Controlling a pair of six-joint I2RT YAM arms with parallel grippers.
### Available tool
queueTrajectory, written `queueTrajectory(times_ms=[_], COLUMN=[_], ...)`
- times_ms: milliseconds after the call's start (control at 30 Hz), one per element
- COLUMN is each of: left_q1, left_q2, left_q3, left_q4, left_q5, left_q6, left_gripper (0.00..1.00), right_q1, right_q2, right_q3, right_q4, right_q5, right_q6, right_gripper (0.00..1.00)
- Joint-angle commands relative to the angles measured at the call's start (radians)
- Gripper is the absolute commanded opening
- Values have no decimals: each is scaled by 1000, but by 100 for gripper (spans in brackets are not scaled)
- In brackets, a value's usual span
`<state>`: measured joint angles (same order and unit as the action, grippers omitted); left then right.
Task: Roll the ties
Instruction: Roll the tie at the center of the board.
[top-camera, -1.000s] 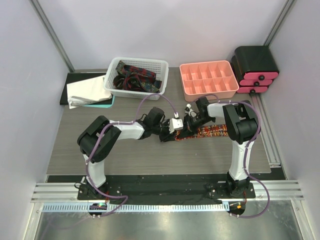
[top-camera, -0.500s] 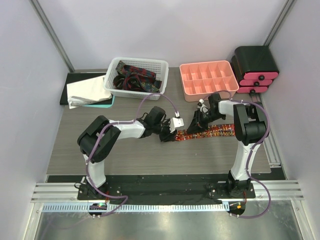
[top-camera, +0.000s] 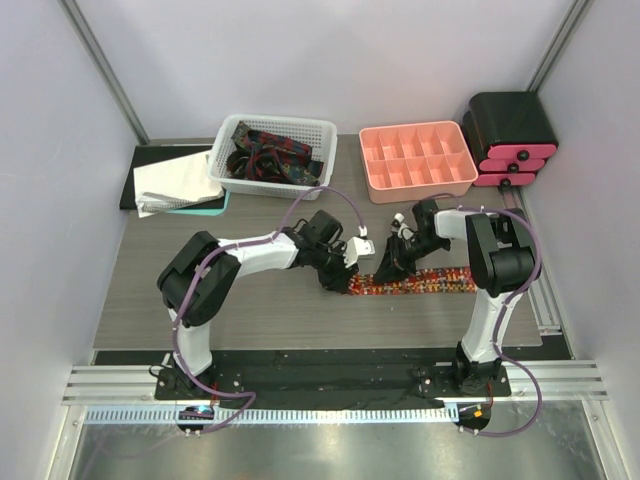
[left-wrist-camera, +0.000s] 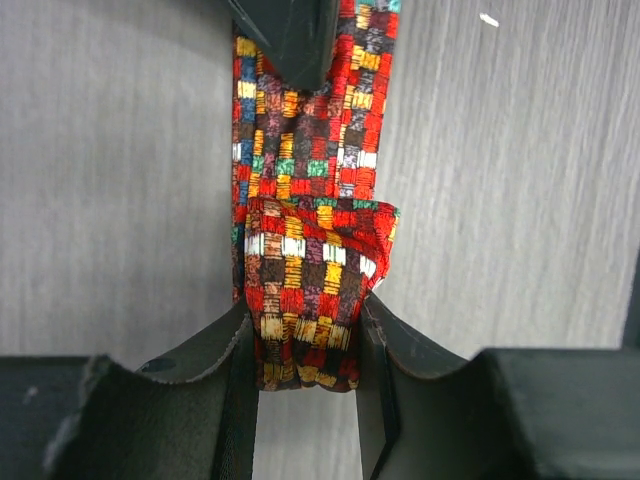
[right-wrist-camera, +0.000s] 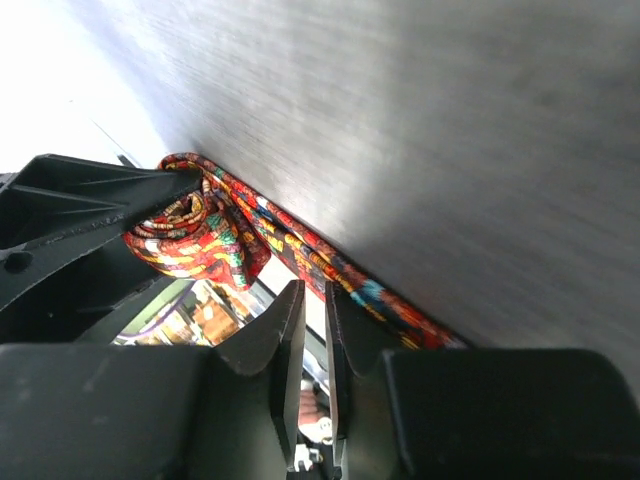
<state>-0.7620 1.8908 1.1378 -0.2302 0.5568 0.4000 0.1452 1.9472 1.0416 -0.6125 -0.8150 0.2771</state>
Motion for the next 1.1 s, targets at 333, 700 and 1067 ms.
queueTrajectory(times_ms=[333, 700, 1067], left_q1=[-43, -51, -51], left_q2=[-4, -2, -79], left_q3=[13, -16, -91], left_q4=[-187, -106, 0], left_q5=[-241, -291, -239], left_q6=[-99, -82, -35], left_gripper=[0, 4, 43], right_q1=[69, 171, 177], right_q2=[-188, -71, 36], right_q3=[-70, -137, -109], right_q4=[266, 425, 343], right_q5=[-58, -35, 91], right_q6=[183, 247, 191], right_gripper=[31, 27, 16])
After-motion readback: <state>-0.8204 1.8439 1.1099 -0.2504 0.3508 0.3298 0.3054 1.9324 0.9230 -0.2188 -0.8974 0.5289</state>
